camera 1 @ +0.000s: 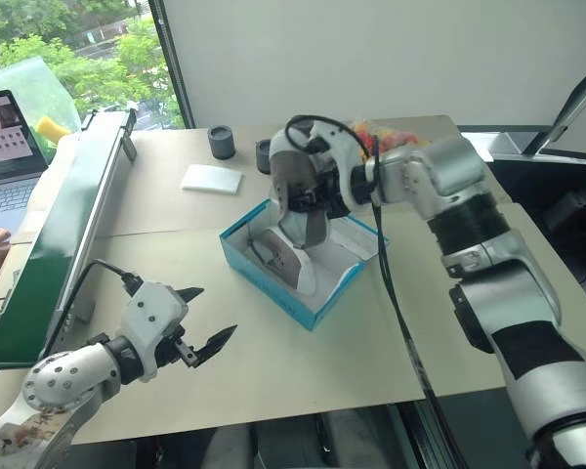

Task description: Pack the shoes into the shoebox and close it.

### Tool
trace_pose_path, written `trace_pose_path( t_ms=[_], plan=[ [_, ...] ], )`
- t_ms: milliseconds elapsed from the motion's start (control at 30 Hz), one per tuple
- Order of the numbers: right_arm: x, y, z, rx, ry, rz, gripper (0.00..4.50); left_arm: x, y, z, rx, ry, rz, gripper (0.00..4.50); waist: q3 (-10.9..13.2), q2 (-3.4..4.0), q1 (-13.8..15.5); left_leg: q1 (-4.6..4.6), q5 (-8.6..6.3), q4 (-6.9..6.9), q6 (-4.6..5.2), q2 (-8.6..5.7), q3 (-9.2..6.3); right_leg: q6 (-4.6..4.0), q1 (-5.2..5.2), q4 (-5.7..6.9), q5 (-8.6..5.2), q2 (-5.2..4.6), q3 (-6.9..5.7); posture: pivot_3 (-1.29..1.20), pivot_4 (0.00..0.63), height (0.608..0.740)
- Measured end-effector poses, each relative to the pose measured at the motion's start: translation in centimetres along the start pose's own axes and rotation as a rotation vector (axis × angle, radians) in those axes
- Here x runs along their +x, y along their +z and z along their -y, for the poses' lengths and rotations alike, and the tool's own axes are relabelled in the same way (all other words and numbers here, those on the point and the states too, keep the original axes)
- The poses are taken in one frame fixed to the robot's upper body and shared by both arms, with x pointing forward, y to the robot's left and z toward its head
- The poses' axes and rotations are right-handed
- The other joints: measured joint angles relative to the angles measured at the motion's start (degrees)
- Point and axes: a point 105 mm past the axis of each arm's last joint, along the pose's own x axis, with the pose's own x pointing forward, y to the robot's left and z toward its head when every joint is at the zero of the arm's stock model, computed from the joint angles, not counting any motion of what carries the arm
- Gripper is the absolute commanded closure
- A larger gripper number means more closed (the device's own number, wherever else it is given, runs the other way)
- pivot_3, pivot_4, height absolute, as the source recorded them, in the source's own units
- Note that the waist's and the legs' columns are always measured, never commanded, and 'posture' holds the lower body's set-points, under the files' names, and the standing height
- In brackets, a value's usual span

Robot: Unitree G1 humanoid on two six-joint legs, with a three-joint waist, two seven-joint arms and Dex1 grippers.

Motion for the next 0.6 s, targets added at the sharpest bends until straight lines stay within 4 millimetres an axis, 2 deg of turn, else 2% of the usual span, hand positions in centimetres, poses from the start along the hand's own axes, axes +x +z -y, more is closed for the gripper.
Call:
trace_pose_path(
  t_ms=[167, 433, 600],
  plan=[
    [2.0, -2.5, -0.3, -0.092, 0.059, -0.144, 3.93, 0.6, 0.0, 0.6, -0.016, -0.016, 0.018, 0.02, 0.0, 0.0, 0.1, -0.06, 0.0, 0.01, 0.0, -0.01, -0.03, 0.0, -0.06, 0.03, 0.01, -0.03, -0.01, 0.0, 0.15, 0.731],
    [3.2, -3.6, -0.6, -0.213, 0.127, -0.267, 3.93, 0.7, -0.5, 0.6, -0.035, 0.024, 0.013, 0.02, 0.0, 0.0, -0.1, 0.07, -0.01, 0.01, -0.01, 0.02, -0.02, -0.02, -0.02, 0.14, 0.02, -0.02, 0.01, 0.0, 0.15, 0.731],
    [4.3, -3.7, -1.5, -0.244, 0.189, -0.313, 3.93, 0.7, -0.5, 0.9, -0.036, 0.025, 0.014, 0.02, 0.0, 0.0, -0.1, 0.31, -0.01, 0.01, -0.02, 0.01, -0.01, -0.03, 0.17, 0.19, 0.01, -0.02, 0.01, 0.0, 0.15, 0.731]
  ],
)
